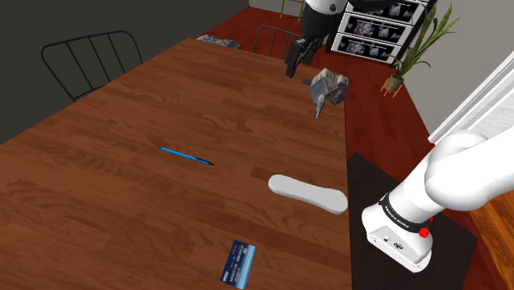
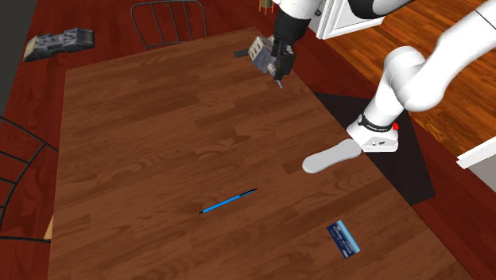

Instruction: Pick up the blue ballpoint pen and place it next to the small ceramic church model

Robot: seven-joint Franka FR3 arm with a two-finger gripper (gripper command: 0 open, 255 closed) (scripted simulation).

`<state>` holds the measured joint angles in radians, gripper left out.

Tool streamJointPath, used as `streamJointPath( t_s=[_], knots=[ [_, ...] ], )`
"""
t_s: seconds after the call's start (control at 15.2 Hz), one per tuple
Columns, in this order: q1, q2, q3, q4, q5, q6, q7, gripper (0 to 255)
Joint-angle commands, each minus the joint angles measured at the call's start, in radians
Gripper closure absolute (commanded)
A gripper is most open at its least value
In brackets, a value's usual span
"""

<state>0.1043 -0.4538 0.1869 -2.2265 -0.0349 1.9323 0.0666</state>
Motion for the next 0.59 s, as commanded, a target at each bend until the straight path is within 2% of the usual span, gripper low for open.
streamJointPath(
  t_s=[0.0, 0.53],
  knots=[
    [0.011, 0.057, 0.020, 0.019, 0.005, 0.032, 0.009, 0],
    [0.054, 0.298, 0.103, 0.142, -0.005, 0.128, 0.058, 0]
  ],
)
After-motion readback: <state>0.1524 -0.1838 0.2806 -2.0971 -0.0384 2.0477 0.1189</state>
